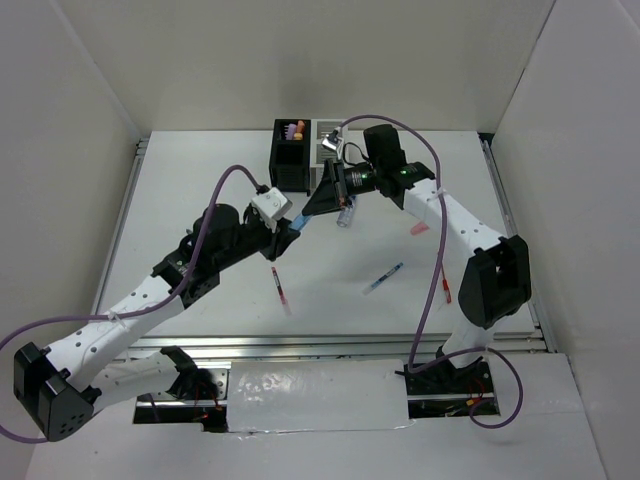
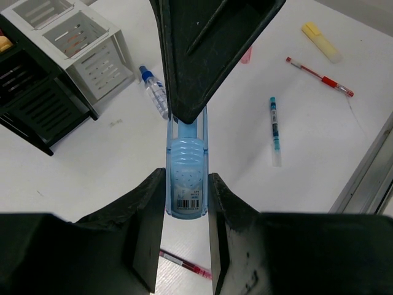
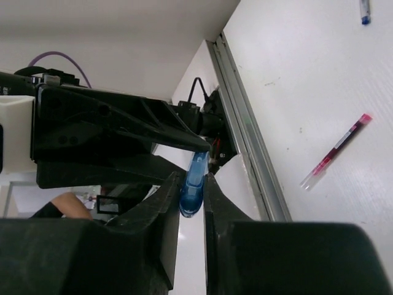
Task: Sort the stationery into containers
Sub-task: Place the stationery in the storage box.
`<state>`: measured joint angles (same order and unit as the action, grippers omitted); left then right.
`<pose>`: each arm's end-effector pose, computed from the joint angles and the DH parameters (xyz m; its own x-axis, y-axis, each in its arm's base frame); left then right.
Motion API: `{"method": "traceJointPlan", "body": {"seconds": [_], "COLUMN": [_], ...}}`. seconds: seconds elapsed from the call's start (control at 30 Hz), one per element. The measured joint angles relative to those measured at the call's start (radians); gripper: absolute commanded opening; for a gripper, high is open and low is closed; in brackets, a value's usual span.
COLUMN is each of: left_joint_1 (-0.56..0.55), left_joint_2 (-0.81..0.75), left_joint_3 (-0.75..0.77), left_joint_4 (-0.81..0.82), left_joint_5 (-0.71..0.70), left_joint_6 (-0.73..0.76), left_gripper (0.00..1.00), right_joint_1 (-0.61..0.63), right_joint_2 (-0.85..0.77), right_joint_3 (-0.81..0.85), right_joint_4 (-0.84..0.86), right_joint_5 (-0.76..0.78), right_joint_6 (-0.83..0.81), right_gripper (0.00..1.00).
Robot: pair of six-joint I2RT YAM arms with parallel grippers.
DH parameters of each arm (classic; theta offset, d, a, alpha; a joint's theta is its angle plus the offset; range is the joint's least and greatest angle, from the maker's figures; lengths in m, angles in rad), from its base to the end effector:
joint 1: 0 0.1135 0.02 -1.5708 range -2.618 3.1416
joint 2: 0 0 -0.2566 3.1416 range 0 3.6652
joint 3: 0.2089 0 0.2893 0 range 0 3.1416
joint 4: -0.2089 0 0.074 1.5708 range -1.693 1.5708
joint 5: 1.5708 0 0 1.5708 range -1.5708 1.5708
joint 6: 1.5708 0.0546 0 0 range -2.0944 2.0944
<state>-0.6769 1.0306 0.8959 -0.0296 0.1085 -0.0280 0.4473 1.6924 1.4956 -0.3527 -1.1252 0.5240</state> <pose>0.2326 -0.1945 0.3340 -0.1472 0.0826 -0.9857 0.7021 0.7106 -0.0453 0.3606 0.2276 0.3208 -0.8481 -0.1677 -0.5026 -0.5265 0.1613 0.8347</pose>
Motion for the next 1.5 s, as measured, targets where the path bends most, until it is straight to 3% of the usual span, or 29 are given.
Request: {"method": "traceJointPlan", "body": {"seconds": [0.07, 0.1, 0.2, 0.5, 0.77, 0.93, 1.1, 1.27, 1.5], "left_joint_1": [-0.001, -0.001, -0.001, 0.013, 0.083, 0.106, 0.116, 0.128, 0.142], "left_joint_2": [0.000, 0.000, 0.000, -0.013, -0.065, -0.061, -0.008, -0.002, -0.002], "left_joint_3": [0.000, 0.000, 0.000, 0.000, -0.002, -0.002, -0.002, -0.006, -0.014], "left_joint_4": [0.001, 0.001, 0.004, -0.059, -0.110, -0.121, -0.152, -0.159, -0.158], "left_joint_5": [-0.004, -0.005, -0.011, -0.109, -0.171, -0.192, -0.220, -0.227, -0.229], "left_joint_6": [0.000, 0.000, 0.002, -0.059, -0.134, -0.143, -0.163, -0.163, -0.163], "left_gripper": [0.36, 0.66, 0.99, 0.99, 0.99, 0.99, 0.99, 0.99, 0.99], "right_joint_1": [-0.001, -0.002, -0.003, -0.120, -0.247, -0.234, -0.188, -0.153, -0.130], "right_joint_2": [0.001, 0.001, 0.001, 0.010, 0.165, 0.294, 0.427, 0.578, 0.665], "right_joint_3": [0.000, 0.000, 0.000, 0.071, 0.481, 0.670, 0.718, 0.755, 0.760], "right_joint_4": [-0.003, -0.003, -0.006, -0.072, -0.107, -0.078, 0.018, 0.072, 0.136], "right_joint_5": [0.013, 0.015, 0.015, 0.079, 0.320, 0.546, 0.751, 0.871, 0.984], "right_joint_6": [0.002, 0.000, 0.002, -0.050, -0.204, -0.334, -0.490, -0.580, -0.627], "right_gripper": [0.07, 0.03, 0.00, 0.00, 0.00, 0.00, 0.00, 0.00, 0.00]}}
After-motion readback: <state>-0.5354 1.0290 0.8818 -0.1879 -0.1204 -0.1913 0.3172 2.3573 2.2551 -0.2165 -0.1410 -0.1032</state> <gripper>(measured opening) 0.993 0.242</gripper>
